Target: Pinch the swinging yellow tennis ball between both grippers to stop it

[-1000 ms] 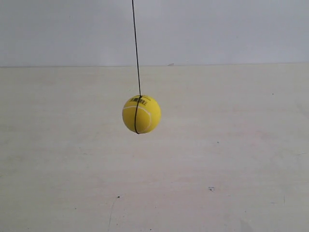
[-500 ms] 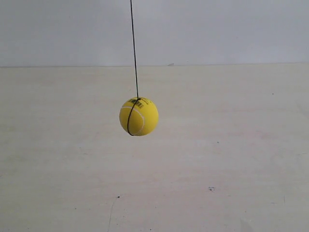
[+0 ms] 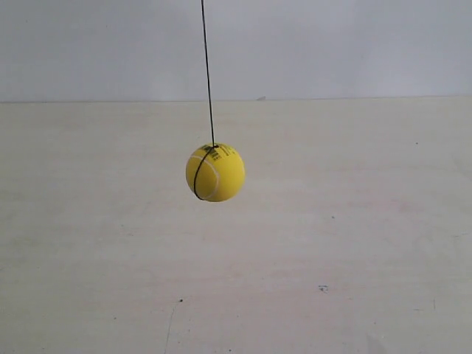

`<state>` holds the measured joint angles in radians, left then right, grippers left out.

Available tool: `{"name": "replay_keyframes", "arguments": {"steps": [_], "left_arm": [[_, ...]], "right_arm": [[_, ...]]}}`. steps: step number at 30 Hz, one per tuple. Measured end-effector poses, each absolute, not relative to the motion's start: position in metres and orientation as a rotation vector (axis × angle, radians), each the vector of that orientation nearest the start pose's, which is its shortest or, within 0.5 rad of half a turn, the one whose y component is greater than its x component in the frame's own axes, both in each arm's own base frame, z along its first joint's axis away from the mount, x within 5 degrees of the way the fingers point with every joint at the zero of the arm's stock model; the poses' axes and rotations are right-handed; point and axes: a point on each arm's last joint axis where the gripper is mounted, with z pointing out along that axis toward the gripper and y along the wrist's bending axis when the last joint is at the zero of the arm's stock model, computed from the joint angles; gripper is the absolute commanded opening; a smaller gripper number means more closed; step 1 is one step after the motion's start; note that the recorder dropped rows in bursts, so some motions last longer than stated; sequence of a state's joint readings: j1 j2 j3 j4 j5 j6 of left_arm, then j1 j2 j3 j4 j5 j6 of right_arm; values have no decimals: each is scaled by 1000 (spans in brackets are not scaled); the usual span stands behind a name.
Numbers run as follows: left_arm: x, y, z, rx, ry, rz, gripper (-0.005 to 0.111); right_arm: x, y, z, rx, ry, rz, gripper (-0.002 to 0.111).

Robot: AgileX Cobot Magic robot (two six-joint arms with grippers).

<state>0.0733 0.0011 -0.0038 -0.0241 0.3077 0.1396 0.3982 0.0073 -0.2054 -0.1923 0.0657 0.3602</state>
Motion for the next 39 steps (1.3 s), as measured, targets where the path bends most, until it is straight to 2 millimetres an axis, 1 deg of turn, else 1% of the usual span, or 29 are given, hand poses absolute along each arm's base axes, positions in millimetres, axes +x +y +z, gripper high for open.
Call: {"name": "replay_keyframes", "arguments": {"steps": [8,10,13,17,21,24,29,33,36,39], "left_arm": [[54,3,187,44,1790,130,5],[54,3,187,44,1790,130,5],[54,3,187,44,1790,130,5],[54,3,187,46,1790,131,5],[54,3,187,46,1790,131,5],[54,3,187,46,1790,131,5],[54,3,187,46,1790,131,5],[54,3,187,46,1790,131,5],[54,3,187,46,1790,131,5],[54,3,187,46,1790,131,5]], "right_arm": [[38,15,275,-146,1360,468,0],[40,16,271,-148,1365,468,0],[43,18,260,-173,1352,452,0],[51,20,228,-166,1382,399,0],[54,14,218,-79,1460,333,0],[56,9,212,-18,1517,249,0],[57,-2,206,61,1575,27,0],[56,-7,198,66,1663,-99,0],[55,-9,190,48,1751,-148,0],[54,-9,186,35,1793,-168,0]]}}
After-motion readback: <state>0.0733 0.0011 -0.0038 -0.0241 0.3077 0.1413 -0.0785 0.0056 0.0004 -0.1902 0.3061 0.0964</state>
